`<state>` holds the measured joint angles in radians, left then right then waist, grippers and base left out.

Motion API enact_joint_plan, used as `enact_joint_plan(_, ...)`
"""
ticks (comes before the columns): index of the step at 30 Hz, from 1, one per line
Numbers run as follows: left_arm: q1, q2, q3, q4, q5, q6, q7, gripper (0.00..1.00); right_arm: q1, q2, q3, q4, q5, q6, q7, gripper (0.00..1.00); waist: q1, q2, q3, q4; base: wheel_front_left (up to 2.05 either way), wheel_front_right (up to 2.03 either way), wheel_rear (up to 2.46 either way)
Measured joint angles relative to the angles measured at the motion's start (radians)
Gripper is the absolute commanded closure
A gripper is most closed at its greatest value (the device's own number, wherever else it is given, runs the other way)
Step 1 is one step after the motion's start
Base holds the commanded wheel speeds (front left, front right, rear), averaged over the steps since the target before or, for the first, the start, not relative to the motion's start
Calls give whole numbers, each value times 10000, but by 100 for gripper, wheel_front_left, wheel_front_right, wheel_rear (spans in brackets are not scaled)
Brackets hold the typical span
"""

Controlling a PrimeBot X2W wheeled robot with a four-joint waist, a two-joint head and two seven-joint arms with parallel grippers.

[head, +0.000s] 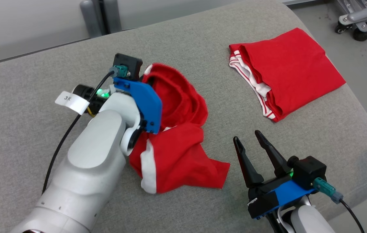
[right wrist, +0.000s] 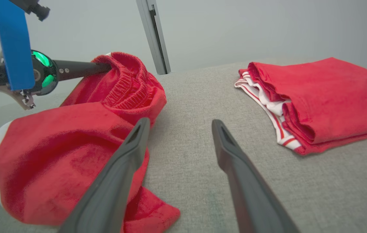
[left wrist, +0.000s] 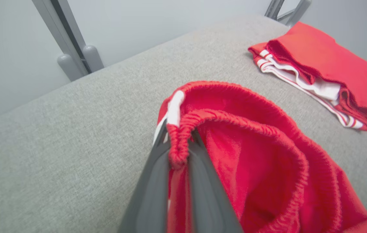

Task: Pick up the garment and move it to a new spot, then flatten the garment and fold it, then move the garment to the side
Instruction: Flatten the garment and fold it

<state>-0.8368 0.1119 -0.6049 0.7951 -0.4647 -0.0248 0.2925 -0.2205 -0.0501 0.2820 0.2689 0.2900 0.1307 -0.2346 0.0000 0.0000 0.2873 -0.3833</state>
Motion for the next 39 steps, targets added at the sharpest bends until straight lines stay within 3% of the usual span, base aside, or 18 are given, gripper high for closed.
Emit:
enact_joint_plan(8, -802, -570, -128, -1787, -986, -744, -3099, 100, 42, 0, -349, -59, -167, 0, 8, 0, 0, 0, -297, 491, 0, 0, 0)
enact_joint_plan(12, -1022, -619, -857, -3965, -3087, -874, -4343, 100, 109, 0, -445, -140, -261, 0, 111, 0, -1, 0, -529, 710, 0, 0, 0)
enact_joint_plan(16, -1415, -621, -1208, -5428, -4414, -575, -5189, 100, 238, 2, -522, -253, -345, 0, 222, 0, -1, 0, -743, 945, 0, 0, 0)
enact_joint_plan(19, -1505, -623, -1350, -5827, -4815, -238, -5375, 100, 269, 0, -610, -330, -382, 0, 280, 0, -1, 0, -850, 1119, 0, 0, 0)
enact_joint_plan(25, -778, -585, -1179, -4869, -4926, 339, -5499, 100, 410, -2, -700, -502, -420, 0, 353, 0, -1, 0, -886, 1520, 0, 0, 0)
enact_joint_plan(30, 479, 150, -765, -3170, -4663, 825, -5530, 100, 403, 0, -614, -600, -410, 0, 403, 0, -1, 0, -783, 1783, 0, 0, 0)
enact_joint_plan(34, 1414, 765, 48, -1971, -4472, 1327, -5538, 100, 402, 2, -642, -640, -412, 0, 431, 0, -1, 0, -688, 1967, 0, 0, 0)
enact_joint_plan(39, 2057, 1080, 1292, -1197, -4077, 1806, -5540, 100, 400, 0, -700, -662, -449, 0, 479, 0, -1, 0, -602, 2202, 0, 0, 0)
